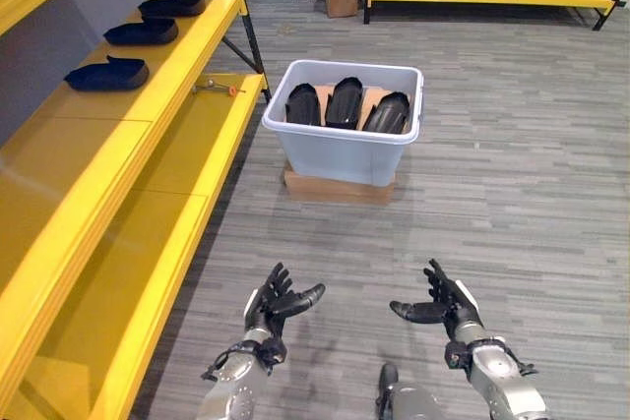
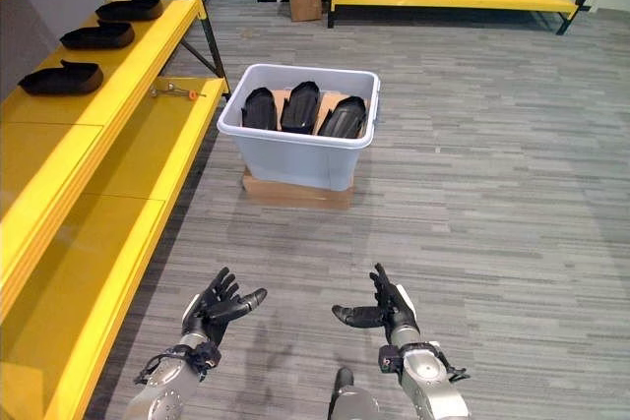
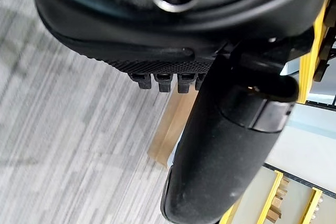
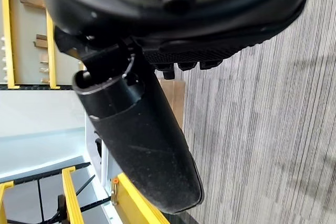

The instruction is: Move parts from the plastic box to the shelf.

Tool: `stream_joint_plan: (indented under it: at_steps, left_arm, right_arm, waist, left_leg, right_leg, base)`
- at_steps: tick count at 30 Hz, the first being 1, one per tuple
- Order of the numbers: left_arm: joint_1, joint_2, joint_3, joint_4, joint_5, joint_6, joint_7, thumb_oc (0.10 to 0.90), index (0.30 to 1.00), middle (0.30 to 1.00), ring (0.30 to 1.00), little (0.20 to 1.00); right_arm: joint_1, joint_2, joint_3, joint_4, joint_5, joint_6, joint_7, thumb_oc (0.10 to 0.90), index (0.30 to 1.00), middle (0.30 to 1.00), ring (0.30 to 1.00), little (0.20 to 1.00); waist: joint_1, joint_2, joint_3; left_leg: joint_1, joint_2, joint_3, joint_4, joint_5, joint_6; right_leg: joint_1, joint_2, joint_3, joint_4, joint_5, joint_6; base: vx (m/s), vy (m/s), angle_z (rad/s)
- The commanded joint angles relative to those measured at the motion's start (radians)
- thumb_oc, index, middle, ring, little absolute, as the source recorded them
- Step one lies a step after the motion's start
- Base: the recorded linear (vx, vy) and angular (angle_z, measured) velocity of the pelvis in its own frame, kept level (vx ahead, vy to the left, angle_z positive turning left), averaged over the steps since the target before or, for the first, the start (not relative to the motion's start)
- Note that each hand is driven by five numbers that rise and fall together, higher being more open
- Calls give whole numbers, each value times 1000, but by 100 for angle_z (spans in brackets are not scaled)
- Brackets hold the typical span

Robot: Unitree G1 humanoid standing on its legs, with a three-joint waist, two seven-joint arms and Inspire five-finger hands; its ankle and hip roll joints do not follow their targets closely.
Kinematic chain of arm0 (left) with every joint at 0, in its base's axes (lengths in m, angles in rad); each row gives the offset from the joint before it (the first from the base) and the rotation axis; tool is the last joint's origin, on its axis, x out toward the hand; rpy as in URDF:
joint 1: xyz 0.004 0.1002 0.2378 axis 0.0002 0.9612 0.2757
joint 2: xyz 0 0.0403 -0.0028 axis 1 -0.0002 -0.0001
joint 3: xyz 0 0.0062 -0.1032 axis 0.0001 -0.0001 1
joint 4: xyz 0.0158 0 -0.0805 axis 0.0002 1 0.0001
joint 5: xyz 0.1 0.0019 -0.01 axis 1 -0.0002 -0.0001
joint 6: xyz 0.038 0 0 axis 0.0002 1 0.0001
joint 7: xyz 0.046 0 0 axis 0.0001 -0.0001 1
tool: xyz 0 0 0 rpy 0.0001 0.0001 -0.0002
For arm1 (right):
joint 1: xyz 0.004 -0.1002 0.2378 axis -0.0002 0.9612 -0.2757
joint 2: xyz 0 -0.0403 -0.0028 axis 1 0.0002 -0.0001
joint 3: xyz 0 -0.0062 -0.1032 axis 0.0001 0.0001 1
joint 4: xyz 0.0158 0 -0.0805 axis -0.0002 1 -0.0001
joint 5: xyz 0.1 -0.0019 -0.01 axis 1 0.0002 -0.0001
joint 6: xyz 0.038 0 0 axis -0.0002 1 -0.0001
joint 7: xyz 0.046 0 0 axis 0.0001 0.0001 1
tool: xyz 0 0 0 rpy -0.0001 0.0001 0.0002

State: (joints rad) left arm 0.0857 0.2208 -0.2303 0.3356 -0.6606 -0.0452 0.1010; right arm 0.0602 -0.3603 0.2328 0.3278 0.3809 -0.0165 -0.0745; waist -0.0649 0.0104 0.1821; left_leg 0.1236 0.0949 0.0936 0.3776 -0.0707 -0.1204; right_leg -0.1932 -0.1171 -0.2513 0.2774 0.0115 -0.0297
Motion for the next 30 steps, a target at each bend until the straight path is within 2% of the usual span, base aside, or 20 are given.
stream_joint_plan:
  at_steps: [1,2,3,4,5,7,8,9,10,11,13,17,20,22,24,25,26,27,29,30]
  left_arm:
    - [-27,47,-7,-109,-10,-83,-11,900,1000,1000,1000,1000]
    - [-24,48,-8,-111,-13,-81,-14,900,1000,1000,1000,1000]
    - [-17,51,-9,-113,-13,-74,-11,900,1000,1000,1000,1000]
    - [-13,50,-11,-114,-11,-72,-13,900,1000,1000,1000,1000]
    - [-10,52,-16,-111,-7,-69,-10,900,1000,1000,1000,1000]
    - [-6,53,-16,-111,-5,-69,-13,900,1000,1000,1000,1000]
    - [7,58,-19,-106,0,-71,-18,900,1000,1000,1000,1000]
    - [10,57,-21,-105,2,-71,-19,900,1000,1000,1000,1000]
    - [12,59,-18,-104,9,-72,-16,900,1000,1000,1000,1000]
    - [12,58,-18,-104,9,-72,-16,900,1000,1000,1000,1000]
    - [15,58,-7,-107,14,-71,-15,900,1000,1000,1000,1000]
    - [11,65,1,-110,9,-76,-15,900,1000,1000,1000,1000]
    - [6,70,2,-113,9,-75,-15,900,1000,1000,1000,1000]
    - [2,72,3,-110,8,-76,-14,900,1000,1000,1000,1000]
    - [-4,78,2,-113,9,-78,-11,900,1000,1000,1000,1000]
    - [-5,83,2,-117,7,-77,-6,900,1000,1000,1000,1000]
    - [-5,83,2,-117,7,-77,-6,900,1000,1000,1000,1000]
    - [-5,87,4,-122,8,-76,-3,900,1000,1000,1000,1000]
    - [-2,89,5,-124,9,-75,-3,900,1000,1000,1000,1000]
    - [-2,92,2,-121,14,-73,-3,900,1000,1000,1000,1000]
  right_arm:
    - [-19,-2,-7,-92,42,-85,-10,900,1000,1000,1000,1000]
    - [-17,-6,-9,-96,45,-86,-10,900,1000,1000,1000,1000]
    - [-8,-9,-13,-96,46,-86,-19,900,1000,1000,1000,1000]
    - [-5,-8,-15,-97,47,-85,-24,900,1000,1000,1000,1000]
    - [-1,-6,-18,-96,48,-90,-35,900,1000,1000,1000,1000]
    - [-1,-4,-19,-94,48,-90,-34,900,1000,1000,1000,1000]
    - [6,1,-21,-85,43,-96,-36,900,1000,1000,1000,1000]
    - [8,4,-20,-84,41,-95,-35,900,1000,1000,1000,1000]
    - [10,6,-18,-80,35,-97,-35,900,1000,1000,1000,1000]
    - [10,5,-18,-80,35,-97,-35,900,1000,1000,1000,1000]
    - [7,7,-9,-71,25,-94,-31,900,1000,1000,1000,1000]
    - [3,16,4,-66,15,-84,-16,900,1000,1000,1000,1000]
    - [0,27,8,-76,13,-78,-8,900,1000,1000,1000,1000]
    - [-3,29,9,-76,13,-75,-8,900,1000,1000,1000,1000]
    - [-14,31,14,-76,5,-72,-4,900,1000,1000,1000,1000]
    - [-21,34,16,-75,3,-70,-4,900,1000,1000,1000,1000]
    - [-21,34,16,-75,3,-70,-4,900,1000,1000,1000,1000]
    - [-29,36,19,-77,-3,-71,-2,900,1000,1000,1000,1000]
    - [-29,37,19,-74,-8,-70,-1,900,1000,1000,1000,1000]
    - [-33,43,25,-70,-16,-68,1,900,1000,1000,1000,1000]
  waist:
    - [20,-48,0]
    - [29,-61,10]
    - [35,-75,23]
    - [44,-74,30]
    - [55,-75,35]
    - [58,-82,35]
    - [62,-80,29]
    - [65,-77,22]
    - [74,-64,19]
    - [74,-66,22]
    - [93,-47,16]
    - [104,-40,-5]
    - [106,-51,-15]
    - [108,-54,-19]
    - [115,-61,-26]
    - [117,-62,-31]
    - [118,-63,-32]
    - [121,-64,-32]
    - [121,-63,-32]
    - [119,-60,-31]
  left_leg:
    - [-93,23,-36,224,133,25]
    - [-120,14,-33,282,142,26]
    - [-164,37,5,319,136,39]
    - [-201,35,17,285,105,47]
    - [-261,18,32,192,68,64]
    - [-274,12,32,174,58,70]
    - [-302,61,66,-14,59,74]
    - [-303,73,70,-106,73,75]
    - [-309,88,63,-212,137,57]
    - [-297,85,65,-227,144,56]
    - [-299,110,42,-378,239,29]
    - [-246,80,17,-405,219,38]
    - [-264,51,52,-328,169,60]
    - [-273,45,54,-307,155,66]
    - [-285,18,58,-267,114,85]
    - [-282,2,61,-252,89,96]
    - [-283,2,61,-251,88,96]
    - [-283,-18,66,-228,54,115]
    - [-281,-28,66,-222,42,125]
    - [-268,-49,61,-218,18,146]
  right_leg:
    - [64,8,35,-126,2,43]
    - [82,8,39,-132,-3,32]
    - [118,16,37,-148,-18,21]
    - [138,23,40,-156,-27,21]
    - [163,25,37,-176,-30,31]
    - [176,25,44,-188,-30,35]
    - [201,27,46,-211,-45,49]
    - [209,29,47,-218,-48,55]
    - [230,44,55,-229,-58,60]
    - [236,42,55,-231,-59,60]
    - [288,60,70,-250,-76,70]
    - [326,55,88,-234,-105,77]
    - [346,28,88,-217,-123,88]
    - [344,21,89,-211,-128,90]
    - [343,0,86,-198,-131,103]
    - [334,-13,86,-172,-128,113]
    - [333,-13,86,-171,-128,113]
    - [317,-30,87,-125,-112,129]
    - [300,-37,90,-86,-100,139]
    - [261,-49,94,8,-55,157]
  base:
    - [126,-239,-58]
    - [195,-252,-48]
    - [208,-170,-32]
    - [236,-109,4]
    - [173,-8,11]
    - [167,26,13]
    - [246,93,-16]
    - [356,154,-23]
    - [188,97,-20]
    - [209,98,-8]
    - [344,130,-31]
    - [295,121,-45]
    - [253,120,-36]
    - [126,71,2]
    - [183,115,13]
    - [169,106,7]
    - [214,153,8]
    - [154,129,7]
    - [148,127,-5]
    - [125,130,-13]
